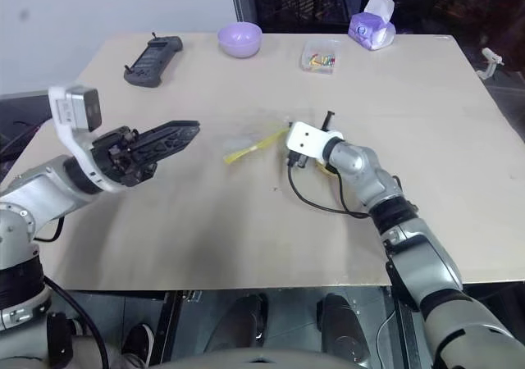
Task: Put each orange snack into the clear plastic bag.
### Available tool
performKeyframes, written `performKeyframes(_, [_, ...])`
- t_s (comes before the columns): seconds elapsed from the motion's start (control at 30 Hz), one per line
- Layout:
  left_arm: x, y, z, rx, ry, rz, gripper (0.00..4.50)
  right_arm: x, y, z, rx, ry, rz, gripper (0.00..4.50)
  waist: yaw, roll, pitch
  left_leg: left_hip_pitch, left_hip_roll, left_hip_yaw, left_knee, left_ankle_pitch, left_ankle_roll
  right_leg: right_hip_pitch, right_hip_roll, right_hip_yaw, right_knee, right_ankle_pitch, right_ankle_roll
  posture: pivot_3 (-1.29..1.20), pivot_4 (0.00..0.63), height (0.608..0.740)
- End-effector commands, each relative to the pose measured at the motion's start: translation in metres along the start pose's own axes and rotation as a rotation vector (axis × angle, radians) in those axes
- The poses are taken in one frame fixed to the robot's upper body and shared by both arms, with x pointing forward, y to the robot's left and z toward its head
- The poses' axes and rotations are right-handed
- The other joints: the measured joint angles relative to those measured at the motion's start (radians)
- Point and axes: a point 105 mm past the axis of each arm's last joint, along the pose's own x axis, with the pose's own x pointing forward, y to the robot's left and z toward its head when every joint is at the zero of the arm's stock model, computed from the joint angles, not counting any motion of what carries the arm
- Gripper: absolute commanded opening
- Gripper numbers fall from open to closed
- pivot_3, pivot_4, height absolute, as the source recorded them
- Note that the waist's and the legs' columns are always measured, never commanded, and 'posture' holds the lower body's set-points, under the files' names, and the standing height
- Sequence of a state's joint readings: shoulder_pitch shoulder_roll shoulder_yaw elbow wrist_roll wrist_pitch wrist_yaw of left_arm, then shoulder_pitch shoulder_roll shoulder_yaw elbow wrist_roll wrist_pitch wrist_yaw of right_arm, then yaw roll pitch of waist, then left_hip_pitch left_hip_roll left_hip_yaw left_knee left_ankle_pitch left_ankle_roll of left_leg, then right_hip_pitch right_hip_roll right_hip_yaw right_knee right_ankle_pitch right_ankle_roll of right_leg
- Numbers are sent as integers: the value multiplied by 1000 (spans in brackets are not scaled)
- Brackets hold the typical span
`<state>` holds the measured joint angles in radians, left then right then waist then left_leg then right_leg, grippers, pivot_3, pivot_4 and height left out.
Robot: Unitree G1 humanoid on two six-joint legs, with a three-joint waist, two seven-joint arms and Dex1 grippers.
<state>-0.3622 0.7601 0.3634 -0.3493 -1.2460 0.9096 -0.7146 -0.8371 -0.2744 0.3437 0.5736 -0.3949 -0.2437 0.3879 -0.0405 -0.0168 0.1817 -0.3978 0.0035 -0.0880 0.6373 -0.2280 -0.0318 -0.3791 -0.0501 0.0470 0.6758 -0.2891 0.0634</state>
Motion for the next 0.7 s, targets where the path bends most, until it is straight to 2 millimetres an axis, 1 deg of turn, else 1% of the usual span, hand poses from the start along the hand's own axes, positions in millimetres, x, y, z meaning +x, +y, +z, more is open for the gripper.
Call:
performKeyframes(0.03, [28,34,-2,457,61,249,1687,9,-23,10,11,52,-94,0,5,0,0,0,0,0,0,0,0,0,0,0,0,0,0,0,150,740])
performKeyframes(0.07, [30,46,-13,543,117,316,1687,10,-26,10,16,58,-106,0,4,0,0,0,0,-1,0,0,0,0,0,-1,0,0,0,0,150,740])
performKeyframes(0.17, [35,61,-36,677,147,417,1687,12,-31,11,29,75,-132,0,1,0,0,0,0,1,-2,0,0,-2,0,2,0,0,0,0,150,740])
performKeyframes(0.27, [36,64,-64,937,237,455,1687,13,-33,11,37,89,-146,0,-4,0,0,-3,0,5,-4,0,0,-7,0,6,0,0,0,0,150,740])
performKeyframes(0.3, [36,63,-68,999,242,462,1687,13,-34,11,44,91,-151,0,-4,0,0,-8,0,7,-4,0,0,-16,0,8,2,0,0,0,150,740])
performKeyframes(0.33, [36,61,-71,1039,240,467,1687,13,-34,11,50,92,-155,0,-5,0,0,-11,1,7,-4,0,0,-18,0,8,3,0,0,0,150,740])
performKeyframes(0.4, [37,57,-72,1097,217,469,1687,14,-35,12,53,93,-155,0,-4,0,0,-20,1,7,-2,0,0,-28,1,8,5,0,0,0,150,740])
performKeyframes(0.57, [33,58,-60,1235,159,556,1687,14,-33,13,59,90,-154,0,-2,0,0,-21,1,9,-2,0,1,-28,0,9,5,1,0,0,150,740])
performKeyframes(0.7, [31,63,-63,1261,184,571,1687,14,-32,14,61,85,-149,0,-4,0,0,-20,1,8,-2,0,1,-28,0,9,6,1,0,0,150,740])
